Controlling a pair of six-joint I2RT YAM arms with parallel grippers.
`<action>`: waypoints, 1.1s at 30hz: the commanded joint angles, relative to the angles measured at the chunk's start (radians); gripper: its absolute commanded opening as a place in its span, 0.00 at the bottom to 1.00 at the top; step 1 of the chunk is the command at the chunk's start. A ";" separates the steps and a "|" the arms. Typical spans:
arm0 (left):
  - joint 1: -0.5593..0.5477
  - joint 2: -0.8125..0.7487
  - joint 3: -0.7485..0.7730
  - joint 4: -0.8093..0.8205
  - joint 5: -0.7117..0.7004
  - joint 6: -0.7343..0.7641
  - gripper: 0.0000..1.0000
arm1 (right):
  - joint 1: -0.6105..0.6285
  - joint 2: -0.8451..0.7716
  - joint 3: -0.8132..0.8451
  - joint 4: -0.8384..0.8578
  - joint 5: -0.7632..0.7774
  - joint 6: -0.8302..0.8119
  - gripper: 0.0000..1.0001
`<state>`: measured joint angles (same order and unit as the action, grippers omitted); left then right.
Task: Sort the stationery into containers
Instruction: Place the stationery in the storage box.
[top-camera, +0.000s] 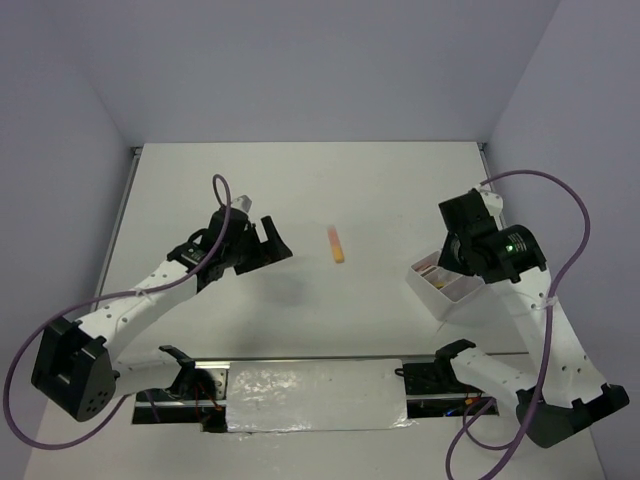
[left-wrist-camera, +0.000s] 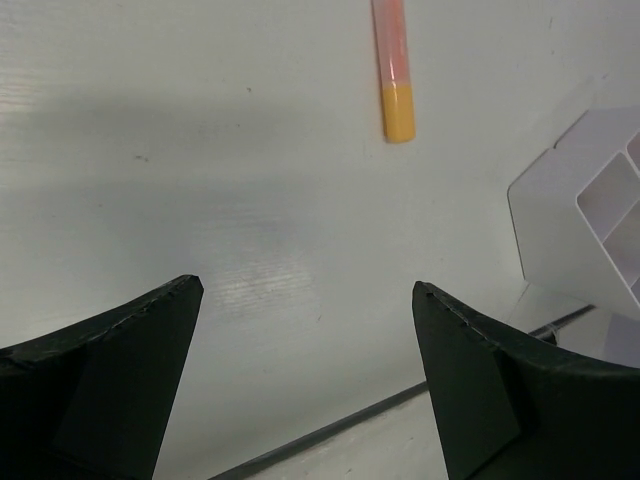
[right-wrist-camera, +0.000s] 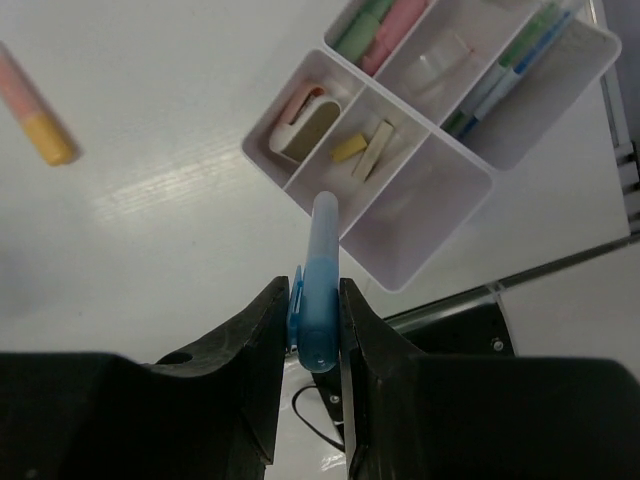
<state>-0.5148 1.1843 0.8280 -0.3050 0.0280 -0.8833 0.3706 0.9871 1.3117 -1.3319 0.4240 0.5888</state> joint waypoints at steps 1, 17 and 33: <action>-0.011 0.011 -0.042 0.102 0.116 0.035 0.99 | -0.018 -0.021 -0.043 -0.115 0.029 0.077 0.00; -0.025 0.009 -0.059 0.145 0.181 0.029 0.99 | -0.205 -0.108 -0.109 -0.115 0.087 0.036 0.00; -0.027 -0.008 -0.047 0.133 0.176 0.032 0.99 | -0.245 -0.110 -0.135 -0.110 0.055 0.014 0.34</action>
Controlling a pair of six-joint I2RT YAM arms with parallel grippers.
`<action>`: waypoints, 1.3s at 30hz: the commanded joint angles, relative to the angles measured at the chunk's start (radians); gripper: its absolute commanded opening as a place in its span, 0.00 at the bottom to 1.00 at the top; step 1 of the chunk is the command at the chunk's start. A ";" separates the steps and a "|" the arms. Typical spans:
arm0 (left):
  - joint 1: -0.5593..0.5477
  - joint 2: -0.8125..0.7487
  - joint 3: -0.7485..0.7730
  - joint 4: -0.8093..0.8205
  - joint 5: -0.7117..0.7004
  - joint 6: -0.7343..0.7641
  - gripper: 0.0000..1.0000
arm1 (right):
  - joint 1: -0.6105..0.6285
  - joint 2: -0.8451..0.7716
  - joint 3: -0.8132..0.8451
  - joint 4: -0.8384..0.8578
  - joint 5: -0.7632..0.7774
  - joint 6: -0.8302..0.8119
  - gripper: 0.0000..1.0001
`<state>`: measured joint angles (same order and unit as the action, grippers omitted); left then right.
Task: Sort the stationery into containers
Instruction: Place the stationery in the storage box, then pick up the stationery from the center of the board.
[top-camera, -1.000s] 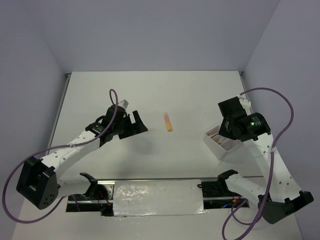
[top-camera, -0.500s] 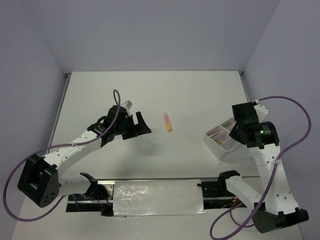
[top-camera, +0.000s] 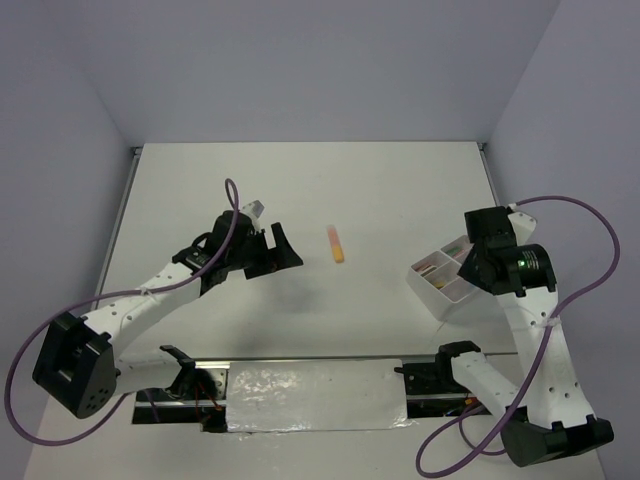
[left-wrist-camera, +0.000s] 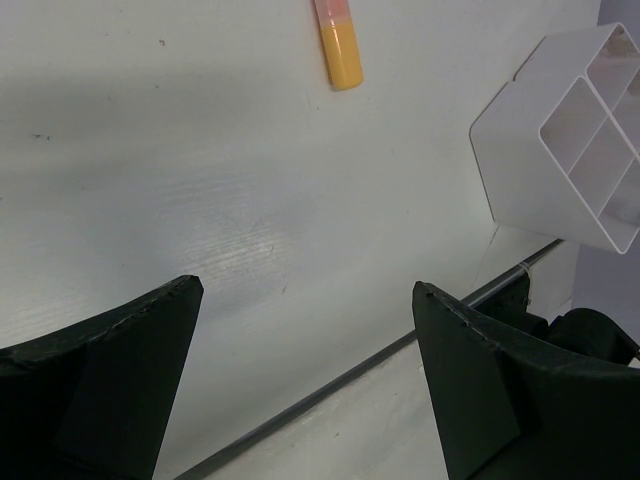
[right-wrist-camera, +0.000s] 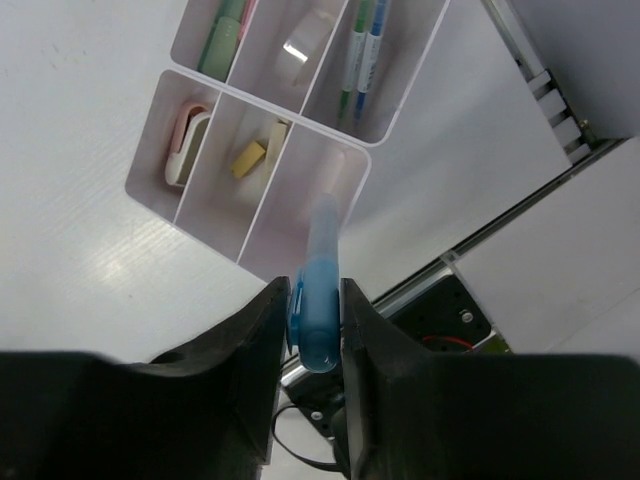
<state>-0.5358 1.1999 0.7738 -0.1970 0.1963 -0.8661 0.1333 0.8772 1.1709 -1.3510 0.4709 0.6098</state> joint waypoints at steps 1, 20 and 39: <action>-0.006 -0.022 0.010 0.025 0.005 0.015 0.99 | -0.006 -0.001 0.006 -0.091 0.012 -0.007 0.49; -0.070 0.243 0.192 -0.024 -0.221 -0.008 0.98 | 0.032 0.081 0.263 0.087 -0.193 -0.215 0.71; -0.208 1.030 1.186 -0.506 -0.690 -0.076 0.84 | 0.101 -0.012 0.141 0.338 -0.420 -0.389 0.74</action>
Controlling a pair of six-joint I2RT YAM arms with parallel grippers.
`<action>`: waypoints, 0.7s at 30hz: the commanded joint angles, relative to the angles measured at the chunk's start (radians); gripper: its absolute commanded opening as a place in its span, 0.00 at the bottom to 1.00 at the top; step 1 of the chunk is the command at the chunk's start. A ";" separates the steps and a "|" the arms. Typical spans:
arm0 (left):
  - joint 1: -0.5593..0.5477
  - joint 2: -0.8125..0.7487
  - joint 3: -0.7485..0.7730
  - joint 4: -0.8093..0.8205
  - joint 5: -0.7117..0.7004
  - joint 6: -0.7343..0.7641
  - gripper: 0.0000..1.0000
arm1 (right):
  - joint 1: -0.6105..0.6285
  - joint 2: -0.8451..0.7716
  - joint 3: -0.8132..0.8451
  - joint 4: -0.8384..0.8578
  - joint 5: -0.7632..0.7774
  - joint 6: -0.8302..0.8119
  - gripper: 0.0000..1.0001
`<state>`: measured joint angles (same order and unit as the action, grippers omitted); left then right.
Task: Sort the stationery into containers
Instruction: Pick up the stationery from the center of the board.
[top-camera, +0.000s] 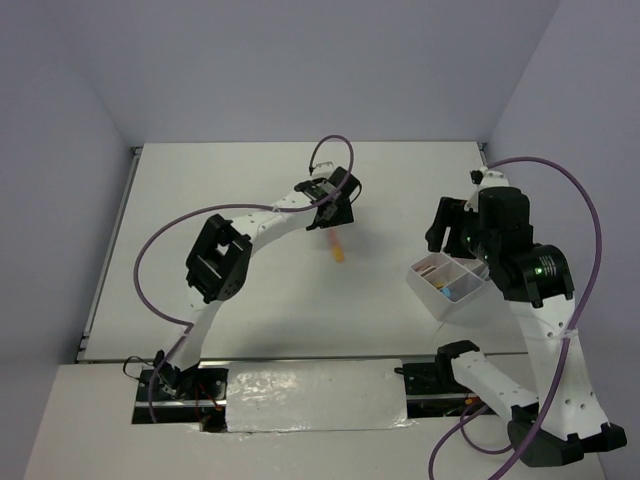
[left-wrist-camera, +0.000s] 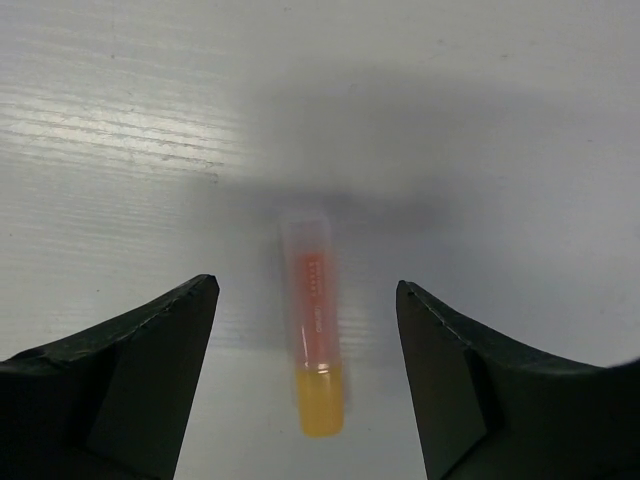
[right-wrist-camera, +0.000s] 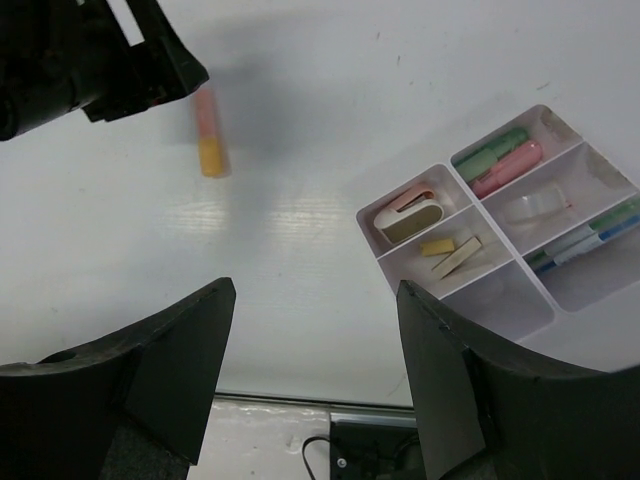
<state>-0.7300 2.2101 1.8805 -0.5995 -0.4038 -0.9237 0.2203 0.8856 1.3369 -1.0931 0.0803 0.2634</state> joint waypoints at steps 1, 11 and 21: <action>-0.017 0.043 0.092 -0.118 -0.101 -0.021 0.84 | 0.017 -0.025 -0.027 0.085 -0.042 -0.044 0.74; -0.048 0.180 0.192 -0.155 -0.098 -0.026 0.76 | 0.077 -0.033 -0.015 0.104 -0.076 -0.049 0.74; -0.049 0.161 0.092 -0.123 -0.107 -0.038 0.47 | 0.097 -0.045 -0.041 0.128 -0.106 -0.049 0.74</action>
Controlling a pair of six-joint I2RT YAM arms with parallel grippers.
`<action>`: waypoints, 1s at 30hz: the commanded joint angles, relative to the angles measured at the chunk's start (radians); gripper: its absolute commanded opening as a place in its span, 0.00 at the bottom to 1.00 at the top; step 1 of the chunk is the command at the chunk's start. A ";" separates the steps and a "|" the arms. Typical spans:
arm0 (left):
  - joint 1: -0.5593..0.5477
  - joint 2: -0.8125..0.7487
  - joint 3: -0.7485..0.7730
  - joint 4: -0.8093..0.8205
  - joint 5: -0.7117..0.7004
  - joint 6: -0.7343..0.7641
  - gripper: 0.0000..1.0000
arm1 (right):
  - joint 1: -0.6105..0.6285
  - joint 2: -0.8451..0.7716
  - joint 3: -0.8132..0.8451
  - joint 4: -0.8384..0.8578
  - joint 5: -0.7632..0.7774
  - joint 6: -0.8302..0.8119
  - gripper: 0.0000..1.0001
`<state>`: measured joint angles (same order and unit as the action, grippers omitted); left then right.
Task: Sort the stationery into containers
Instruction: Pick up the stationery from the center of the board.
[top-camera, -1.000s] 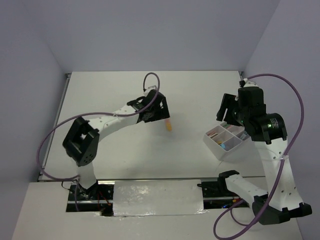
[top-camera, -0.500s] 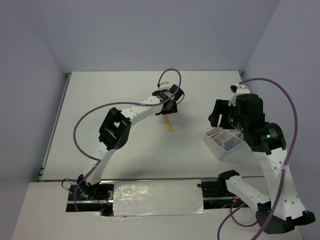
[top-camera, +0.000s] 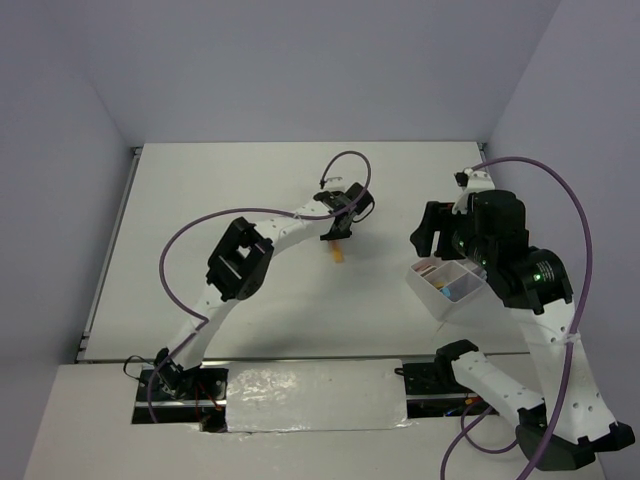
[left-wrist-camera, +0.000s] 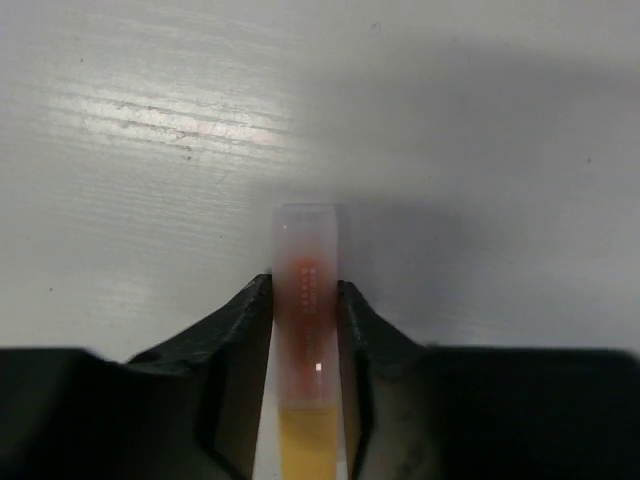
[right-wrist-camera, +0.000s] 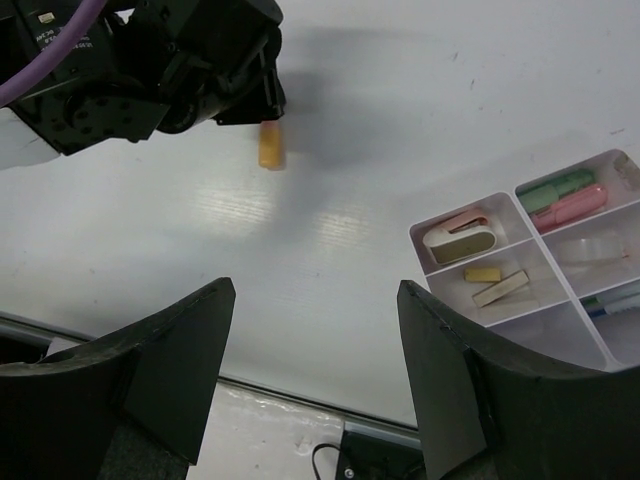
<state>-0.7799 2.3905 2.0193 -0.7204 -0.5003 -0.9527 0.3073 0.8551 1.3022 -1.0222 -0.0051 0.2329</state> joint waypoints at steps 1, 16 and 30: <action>0.002 -0.019 -0.054 -0.001 -0.006 -0.014 0.40 | 0.010 -0.019 -0.007 0.060 -0.022 -0.018 0.74; 0.018 -0.626 -0.485 0.114 0.043 -0.352 0.00 | 0.193 -0.133 -0.499 0.770 -0.214 0.318 1.00; 0.021 -1.125 -0.882 0.381 0.141 -0.550 0.00 | 0.521 0.157 -0.566 1.295 0.004 0.286 0.71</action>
<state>-0.7609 1.2995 1.1664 -0.3775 -0.3664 -1.4345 0.7849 0.9730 0.6628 0.0967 -0.0563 0.5400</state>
